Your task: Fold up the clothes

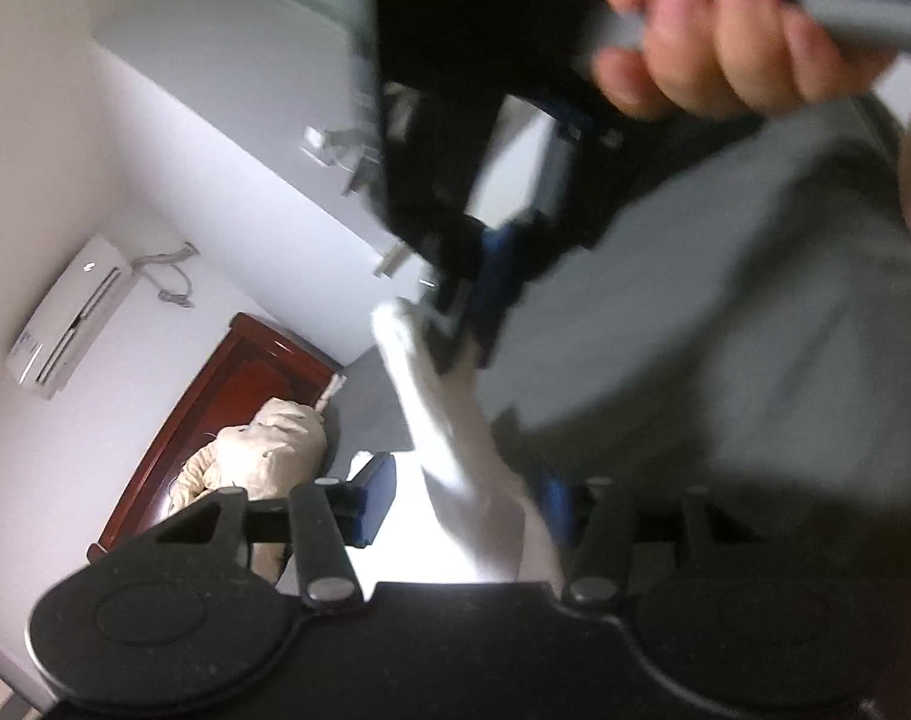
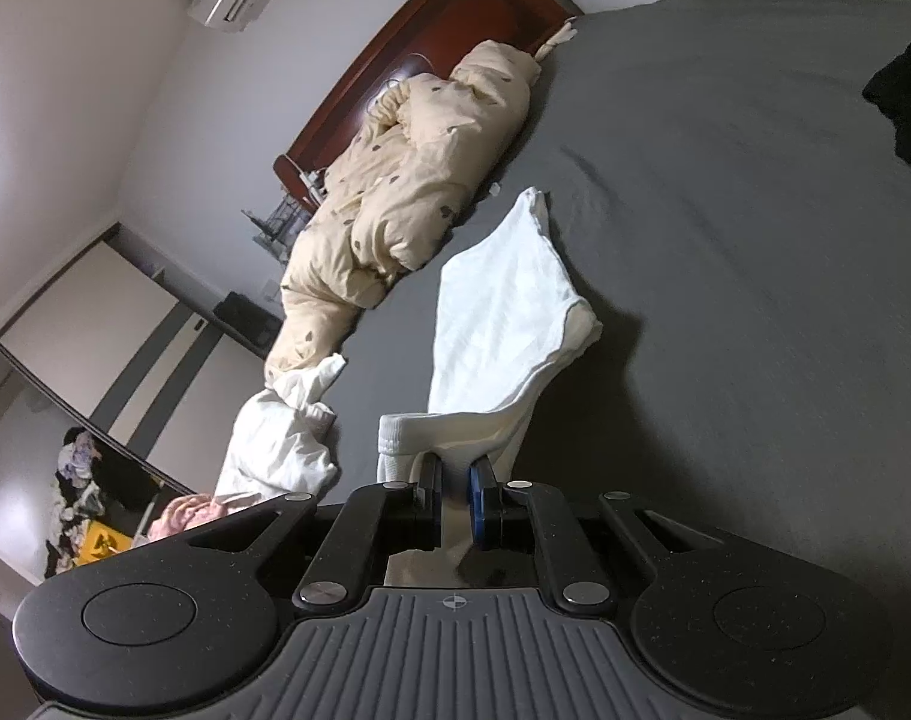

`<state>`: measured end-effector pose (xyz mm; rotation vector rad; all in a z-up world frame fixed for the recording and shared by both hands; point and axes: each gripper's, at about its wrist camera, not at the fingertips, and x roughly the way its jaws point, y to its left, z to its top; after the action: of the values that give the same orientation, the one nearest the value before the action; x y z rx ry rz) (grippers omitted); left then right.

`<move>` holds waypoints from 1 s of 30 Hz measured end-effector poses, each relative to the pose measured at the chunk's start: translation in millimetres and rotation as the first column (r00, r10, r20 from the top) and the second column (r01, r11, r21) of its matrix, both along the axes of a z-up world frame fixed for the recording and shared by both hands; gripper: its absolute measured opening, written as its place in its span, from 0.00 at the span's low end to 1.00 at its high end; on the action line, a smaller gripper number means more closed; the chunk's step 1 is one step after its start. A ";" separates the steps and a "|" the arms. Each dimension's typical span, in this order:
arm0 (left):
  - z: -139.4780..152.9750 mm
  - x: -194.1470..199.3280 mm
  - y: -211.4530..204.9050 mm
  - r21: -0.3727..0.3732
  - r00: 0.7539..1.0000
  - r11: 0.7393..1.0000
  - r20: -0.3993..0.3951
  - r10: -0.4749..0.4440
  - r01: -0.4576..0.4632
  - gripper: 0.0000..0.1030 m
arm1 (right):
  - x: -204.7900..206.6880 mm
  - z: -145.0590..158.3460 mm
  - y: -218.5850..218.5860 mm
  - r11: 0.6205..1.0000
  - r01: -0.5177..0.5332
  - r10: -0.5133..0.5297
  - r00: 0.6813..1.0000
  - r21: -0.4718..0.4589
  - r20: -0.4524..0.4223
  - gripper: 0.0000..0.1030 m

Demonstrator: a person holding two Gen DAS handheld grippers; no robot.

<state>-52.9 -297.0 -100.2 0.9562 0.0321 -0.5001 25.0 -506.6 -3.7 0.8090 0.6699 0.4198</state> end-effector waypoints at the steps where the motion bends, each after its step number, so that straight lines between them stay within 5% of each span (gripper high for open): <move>1: 1.8 0.4 1.1 -0.007 1.000 1.000 -0.004 0.000 0.000 0.43 | -0.3 0.6 -0.4 1.000 0.003 -0.003 1.000 -0.011 -0.002 0.09; 7: 11.5 4.1 9.6 -0.026 0.998 1.000 -0.068 -0.019 0.018 0.16 | -3.6 0.0 0.7 0.999 0.008 -0.009 1.000 -0.052 -0.022 0.09; 13: 25.4 12.8 17.6 -0.096 0.981 0.995 -0.188 -0.043 0.026 0.13 | -10.8 -8.3 -1.8 0.997 0.035 -0.040 0.997 -0.066 -0.069 0.10; 16: 30.8 23.6 20.4 -0.150 0.962 0.989 -0.270 -0.040 -0.001 0.13 | -17.2 -12.5 -7.3 0.997 0.069 -0.073 0.991 -0.037 -0.108 0.30; 18: 34.6 31.2 22.8 -0.180 0.947 0.983 -0.320 -0.039 -0.021 0.13 | -27.2 -16.0 -15.2 0.992 0.122 -0.118 0.985 0.021 -0.125 0.75; 19: 35.8 32.9 23.6 -0.187 0.943 0.982 -0.329 -0.040 -0.024 0.13 | -33.3 -18.1 -19.3 0.985 0.158 -0.149 0.980 0.062 -0.134 0.84; 24: 41.5 33.4 27.7 -0.199 0.937 0.980 -0.346 -0.050 -0.021 0.13 | -41.2 -33.3 -21.8 0.945 0.174 -0.117 0.970 0.277 -0.212 0.88; 30: 45.8 32.3 31.6 -0.202 0.934 0.979 -0.351 -0.066 -0.007 0.13 | -16.7 -42.5 3.2 0.931 0.205 -0.121 0.954 0.301 -0.276 0.87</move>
<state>-20.6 -265.5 -54.4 0.6596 0.2910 -0.6881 8.3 -503.4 -46.2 1.2415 0.7727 0.2787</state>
